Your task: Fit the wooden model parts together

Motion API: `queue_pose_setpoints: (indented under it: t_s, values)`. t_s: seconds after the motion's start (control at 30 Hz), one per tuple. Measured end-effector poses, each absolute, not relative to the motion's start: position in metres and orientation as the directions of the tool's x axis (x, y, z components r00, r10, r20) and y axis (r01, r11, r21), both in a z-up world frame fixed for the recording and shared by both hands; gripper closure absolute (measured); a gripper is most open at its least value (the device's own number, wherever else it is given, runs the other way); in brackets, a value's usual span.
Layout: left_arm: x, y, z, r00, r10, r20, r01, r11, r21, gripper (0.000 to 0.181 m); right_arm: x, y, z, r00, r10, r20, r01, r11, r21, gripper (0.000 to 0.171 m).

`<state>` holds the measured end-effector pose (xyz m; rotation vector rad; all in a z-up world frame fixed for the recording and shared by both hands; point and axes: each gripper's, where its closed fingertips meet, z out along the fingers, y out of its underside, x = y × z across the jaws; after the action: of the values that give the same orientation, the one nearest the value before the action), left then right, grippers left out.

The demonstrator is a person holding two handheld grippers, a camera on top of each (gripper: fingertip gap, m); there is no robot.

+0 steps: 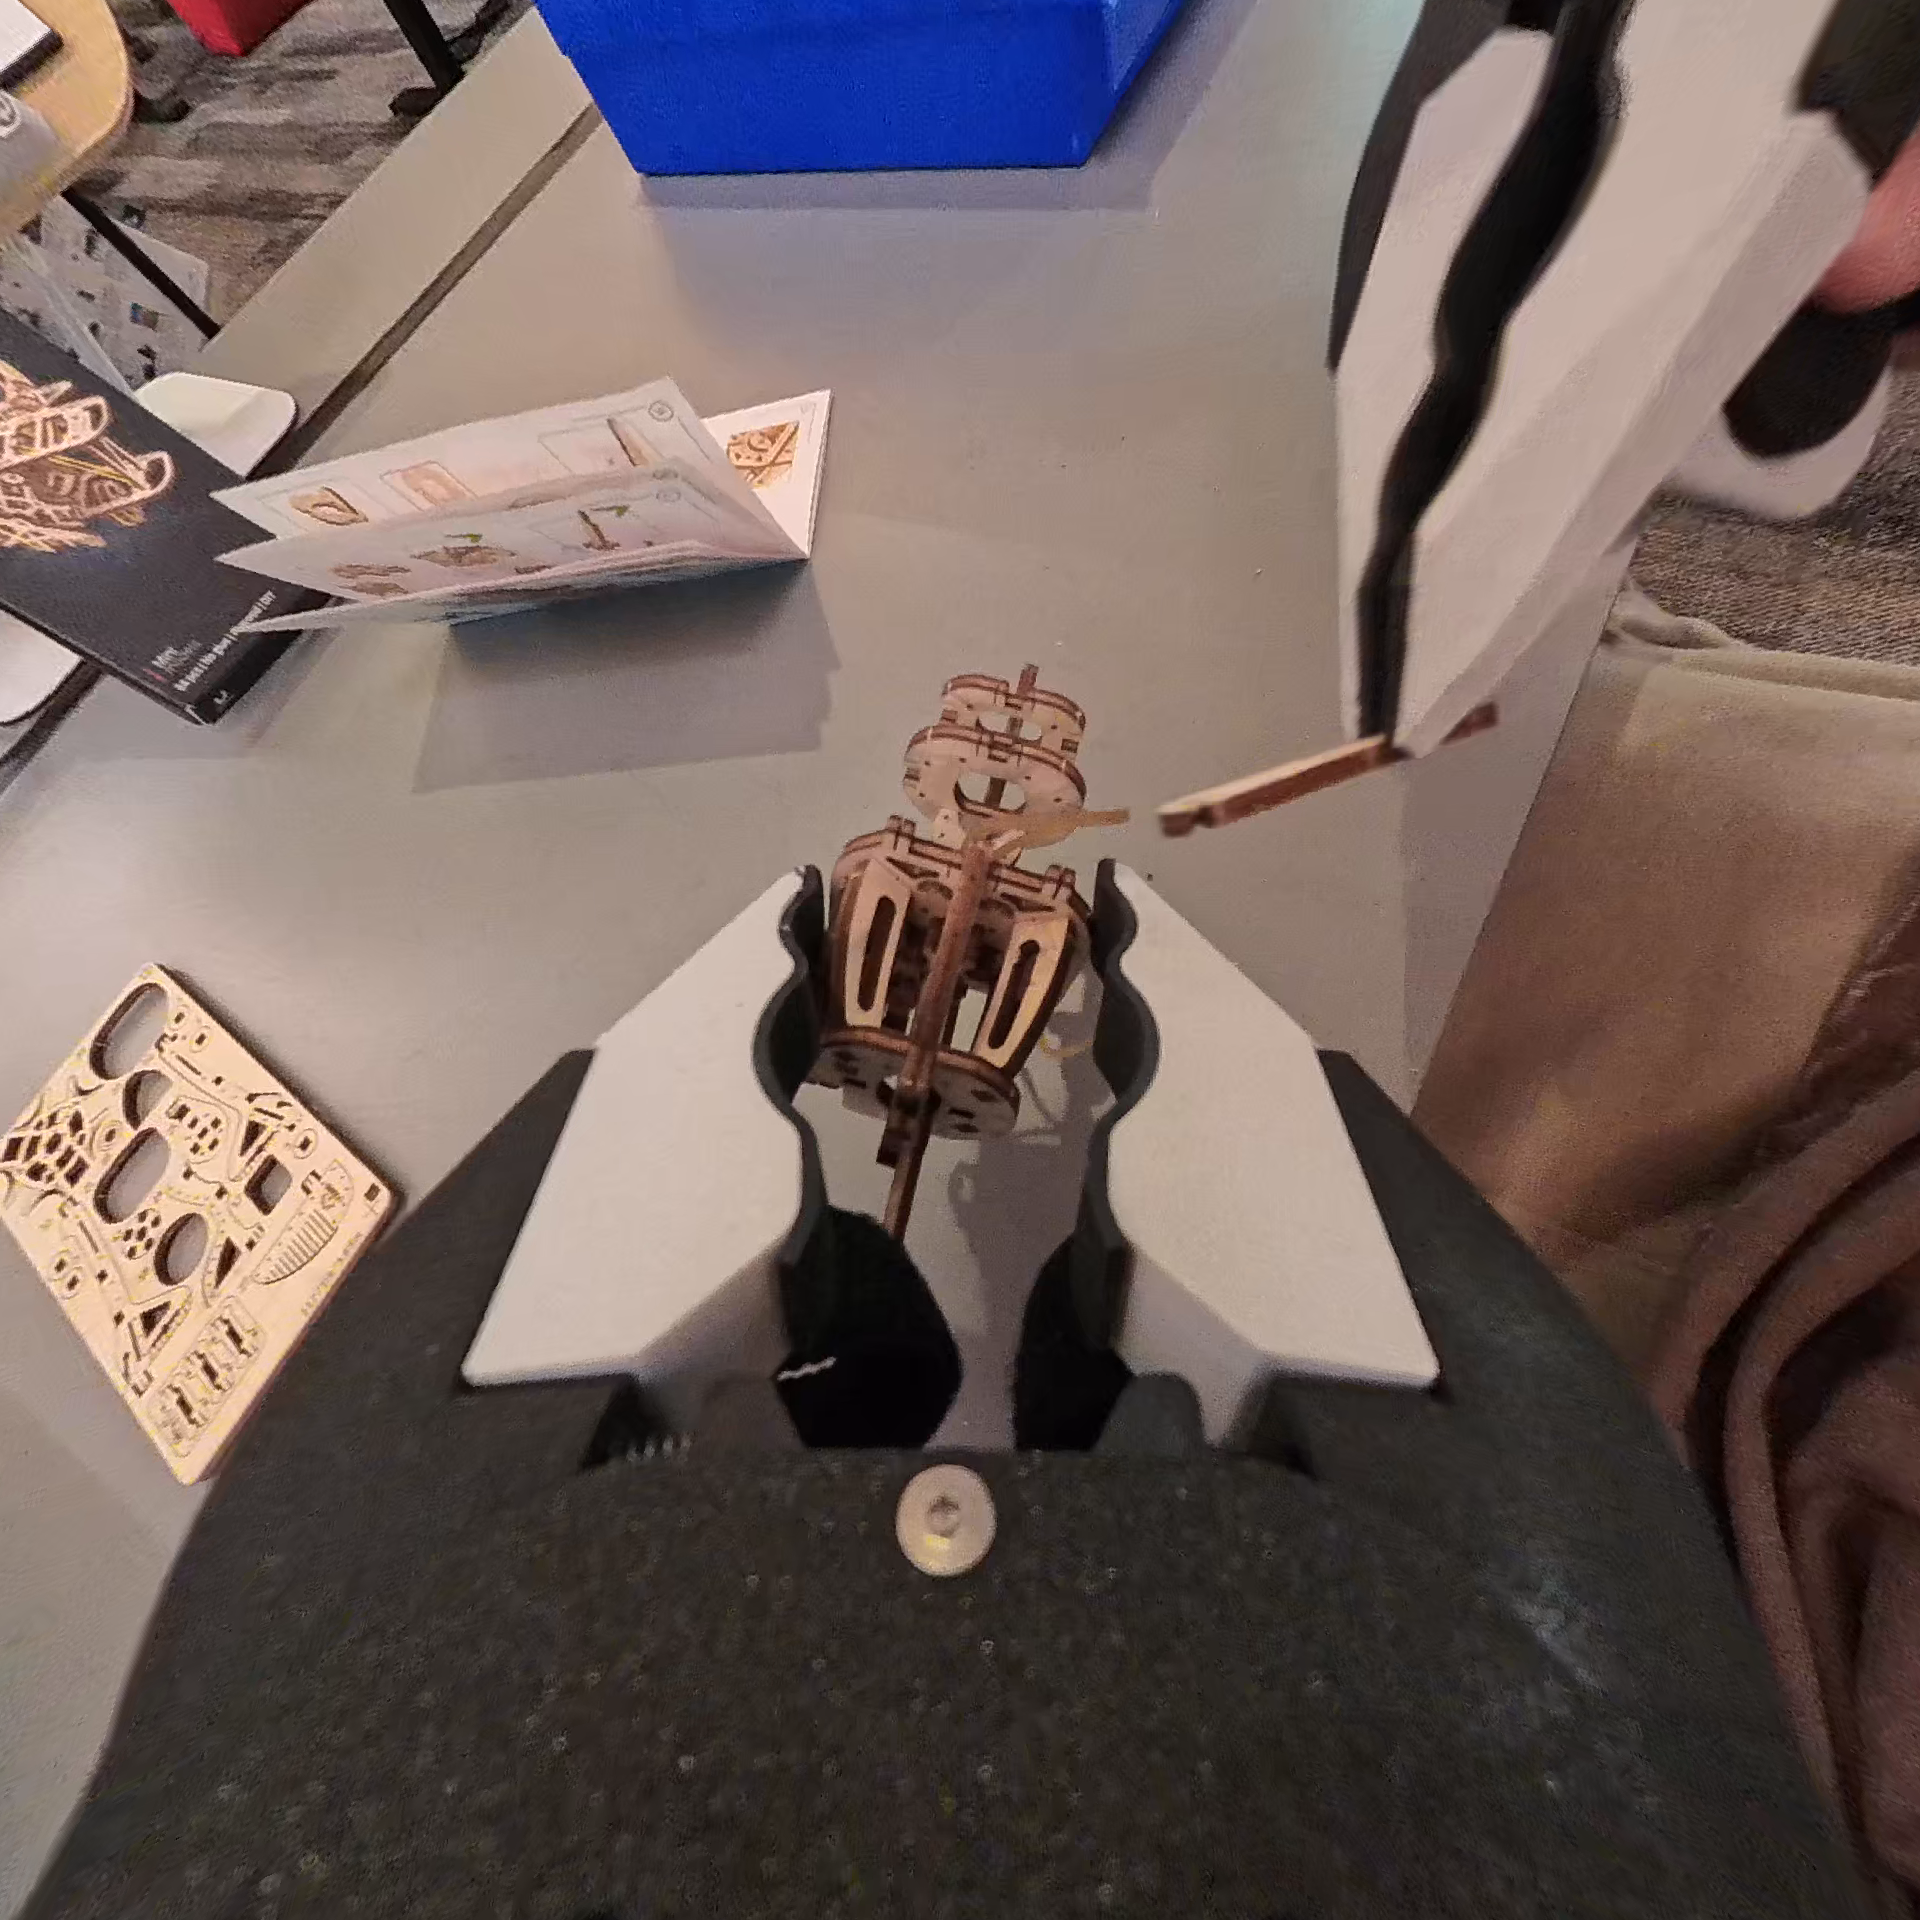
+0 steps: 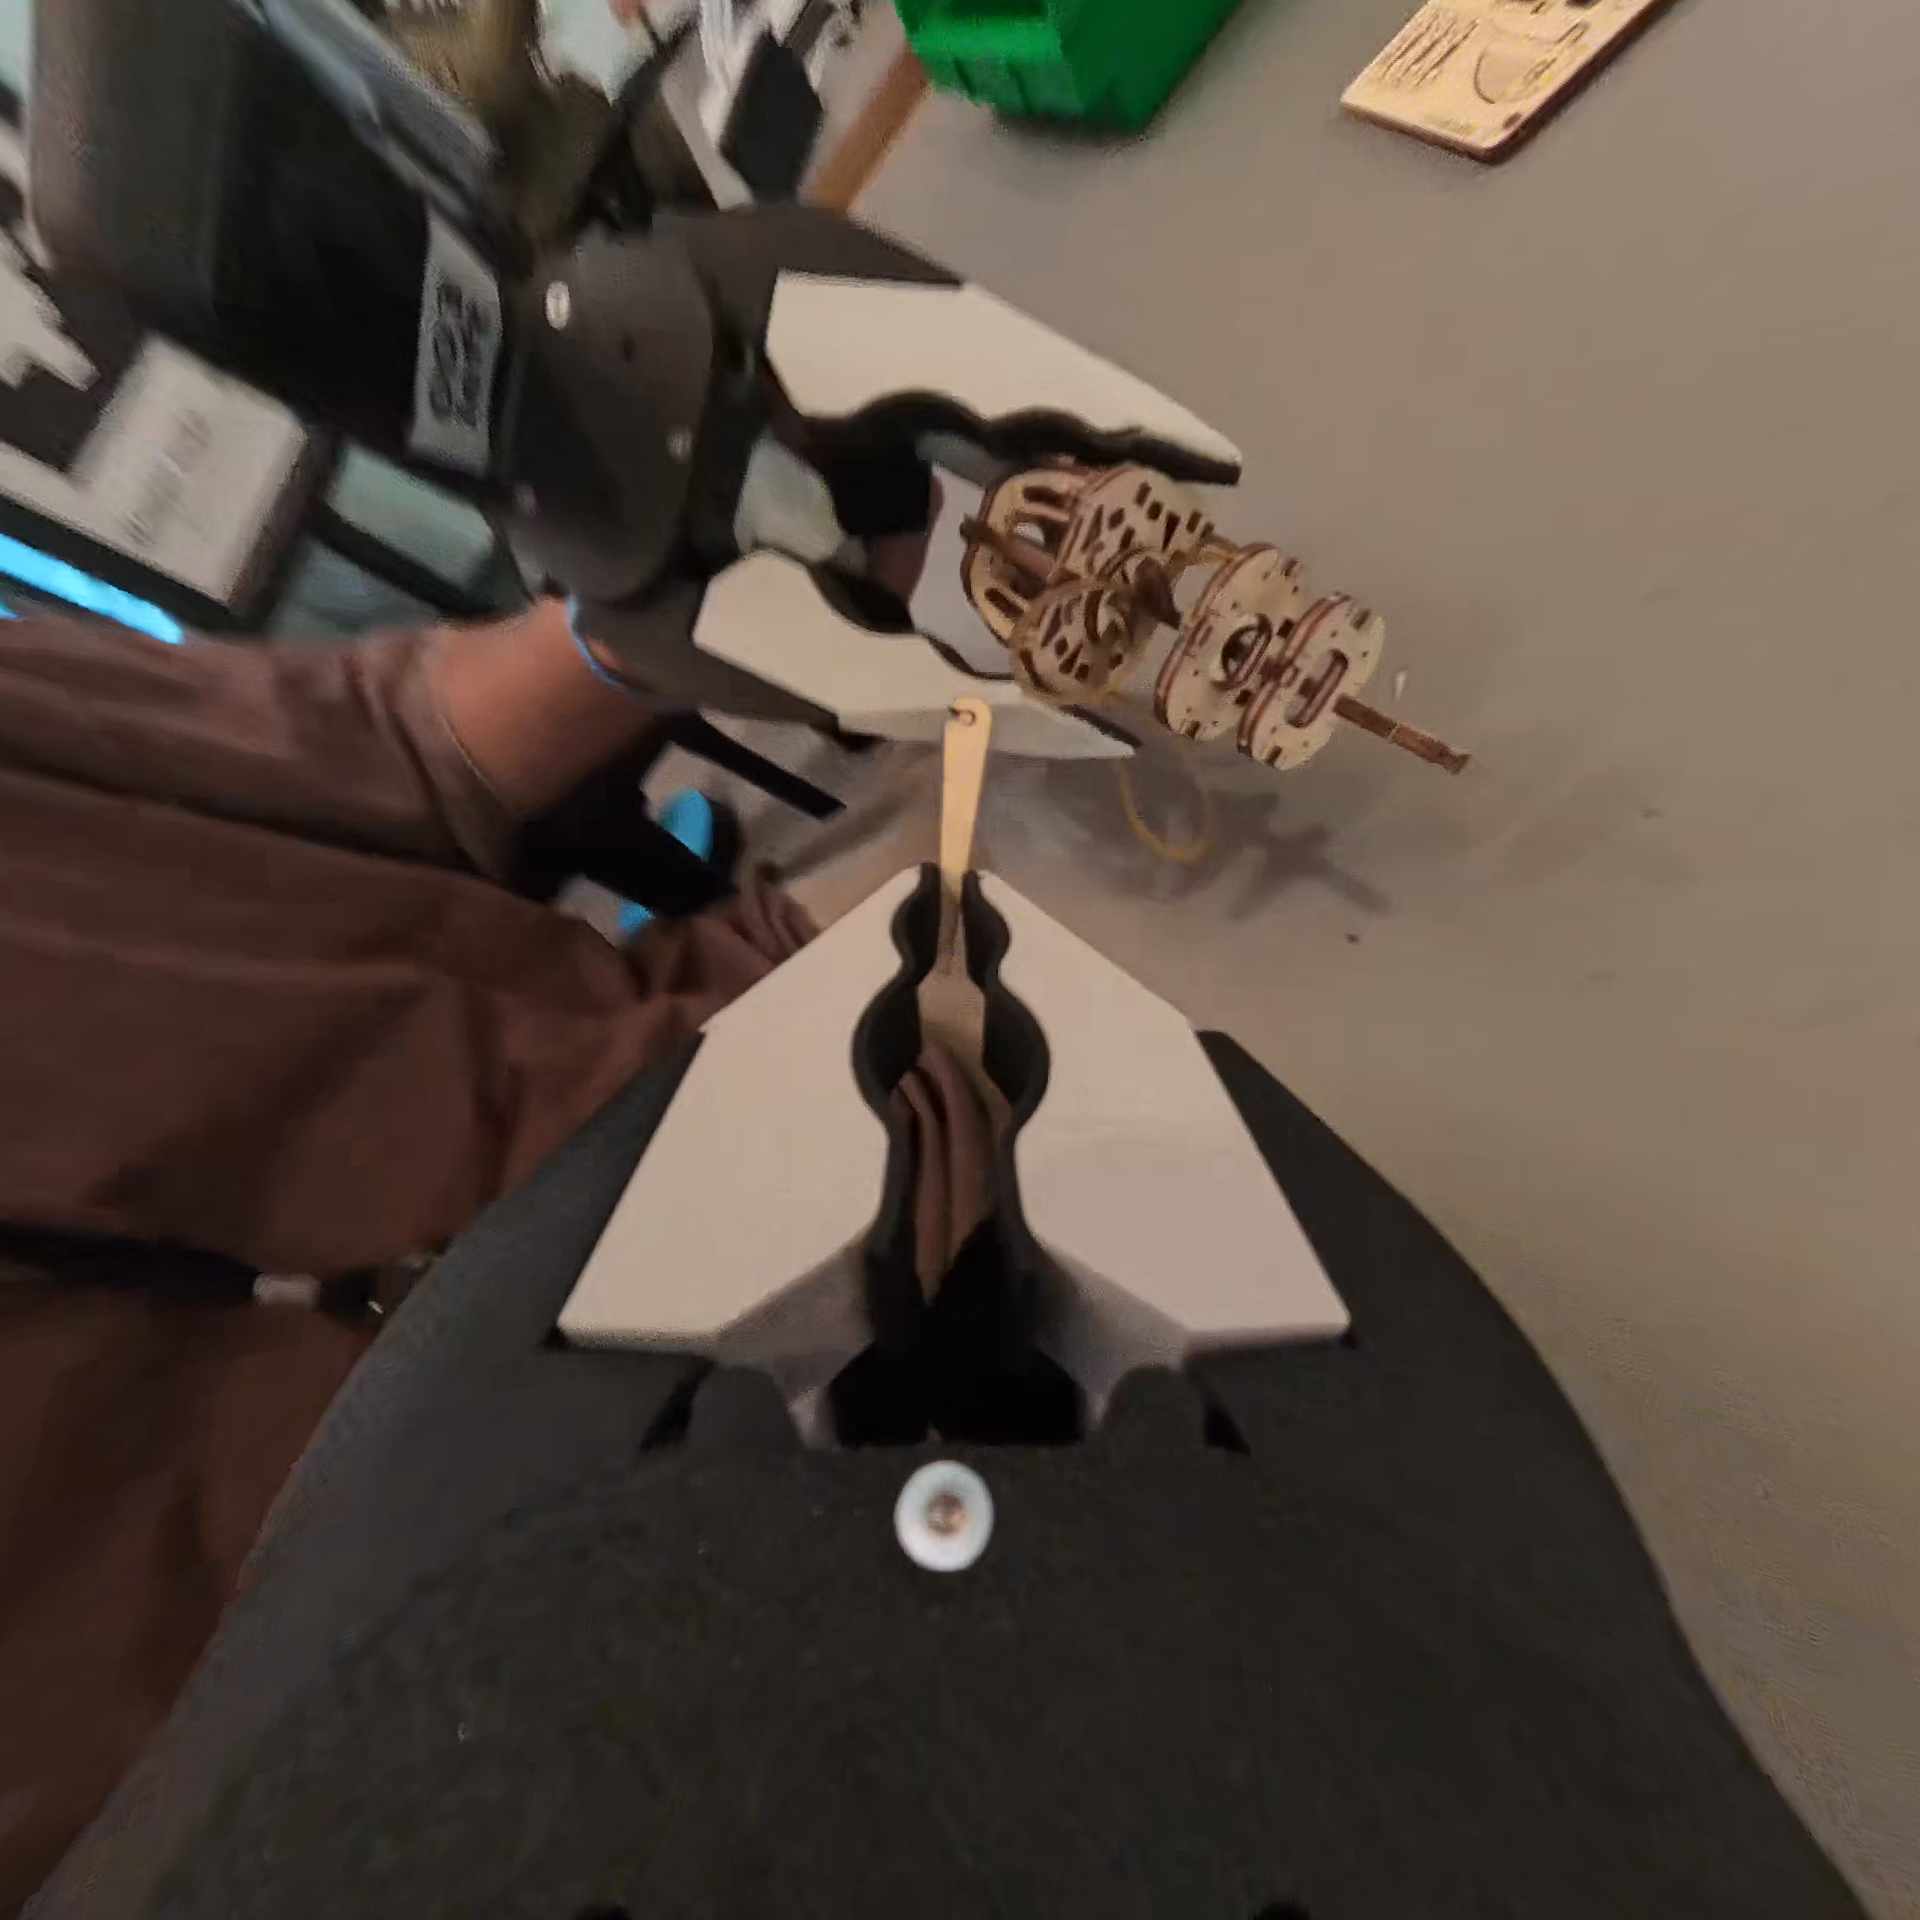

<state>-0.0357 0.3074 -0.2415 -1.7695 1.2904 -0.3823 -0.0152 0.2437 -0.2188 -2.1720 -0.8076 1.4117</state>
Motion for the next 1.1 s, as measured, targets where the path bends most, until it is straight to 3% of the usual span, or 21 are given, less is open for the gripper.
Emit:
queue_pose_setpoints:
  t_s: [0.47,0.77,0.97,1.1]
  values:
    - [-0.032,0.304,-0.238,0.385,-0.854,-0.350,-0.645,0.022,-0.764,0.131,-0.001,0.275,-0.228,0.533,0.591,-0.606,0.144,-0.769,-0.623,0.168]
    - [-0.028,0.299,-0.231,0.312,-0.792,-0.525,-0.700,0.182,-0.690,0.132,0.005,0.271,-0.217,0.632,0.674,-0.382,0.344,-0.686,-0.642,0.168]
    - [-0.027,0.298,-0.224,0.311,-0.760,-0.571,-0.702,0.221,-0.677,0.132,-0.001,0.264,-0.215,0.627,0.623,-0.468,0.292,-0.744,-0.601,0.168]
    - [-0.027,0.300,-0.218,0.307,-0.684,-0.662,-0.734,0.272,-0.622,0.131,-0.013,0.259,-0.214,0.561,0.501,-0.659,0.085,-0.826,-0.557,0.168]
